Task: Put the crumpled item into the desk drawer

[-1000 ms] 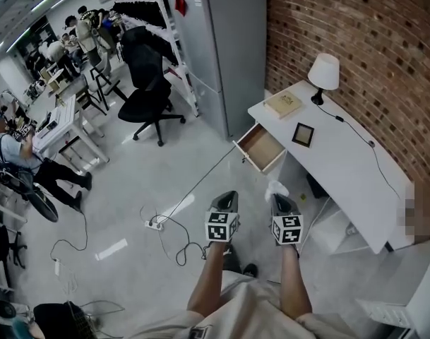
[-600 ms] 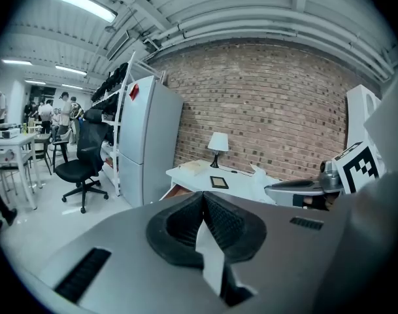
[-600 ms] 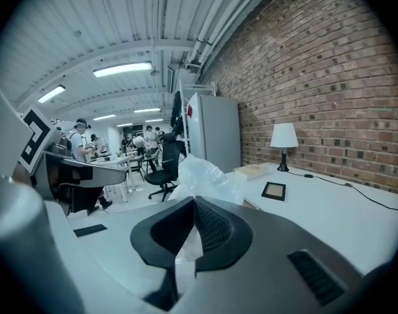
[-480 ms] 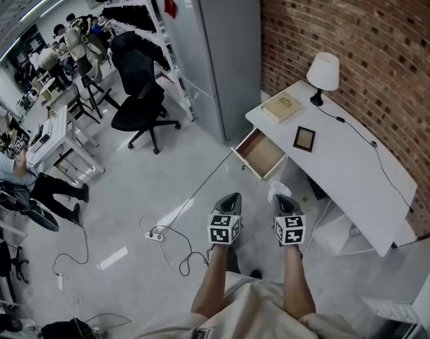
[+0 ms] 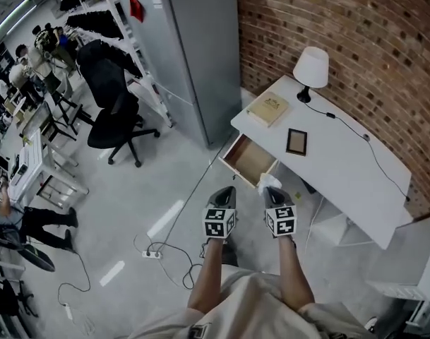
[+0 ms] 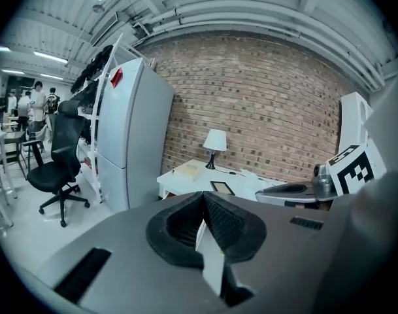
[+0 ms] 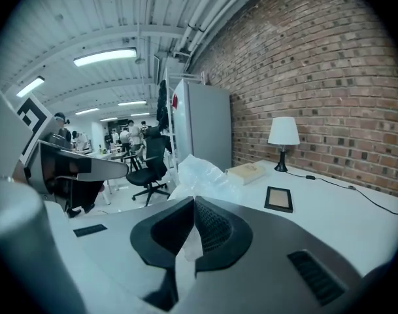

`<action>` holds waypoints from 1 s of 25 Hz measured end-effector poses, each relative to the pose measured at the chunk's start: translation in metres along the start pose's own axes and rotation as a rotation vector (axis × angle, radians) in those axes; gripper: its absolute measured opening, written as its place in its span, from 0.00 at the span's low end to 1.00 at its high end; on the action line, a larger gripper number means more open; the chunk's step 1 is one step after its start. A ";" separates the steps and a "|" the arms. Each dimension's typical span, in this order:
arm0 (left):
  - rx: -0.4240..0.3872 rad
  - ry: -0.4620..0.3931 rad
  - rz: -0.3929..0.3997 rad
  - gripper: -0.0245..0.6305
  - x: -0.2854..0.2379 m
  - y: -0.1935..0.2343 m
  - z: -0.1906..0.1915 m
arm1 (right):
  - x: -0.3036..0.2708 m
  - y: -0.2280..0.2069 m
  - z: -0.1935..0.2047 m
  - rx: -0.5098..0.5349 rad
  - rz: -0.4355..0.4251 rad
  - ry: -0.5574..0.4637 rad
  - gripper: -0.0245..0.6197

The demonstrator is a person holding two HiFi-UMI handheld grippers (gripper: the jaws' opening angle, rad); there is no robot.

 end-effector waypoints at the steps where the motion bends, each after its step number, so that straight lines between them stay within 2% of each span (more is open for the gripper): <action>1: -0.006 0.002 0.011 0.06 -0.008 0.008 -0.006 | -0.011 0.000 -0.006 -0.005 0.010 -0.002 0.08; 10: -0.032 0.031 0.102 0.06 -0.072 0.081 -0.045 | -0.095 -0.005 -0.047 -0.036 0.104 0.013 0.08; 15: -0.004 0.044 0.124 0.06 -0.097 0.121 -0.054 | -0.133 -0.010 -0.055 -0.082 0.164 0.012 0.08; 20: 0.006 0.058 0.151 0.06 -0.116 0.138 -0.055 | -0.158 -0.012 -0.057 -0.083 0.197 0.033 0.08; 25: 0.018 0.076 0.151 0.06 -0.125 0.148 -0.048 | -0.182 -0.019 -0.061 -0.047 0.194 0.042 0.08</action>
Point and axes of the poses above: the fingertips, and each gripper's own axes: x backward along the fingers, y to its left, z out of its underside, the point moved 6 cm from there along x, backward along the fingers, and after that the axes turned 2 degrees about -x, right-handed, at the moved point
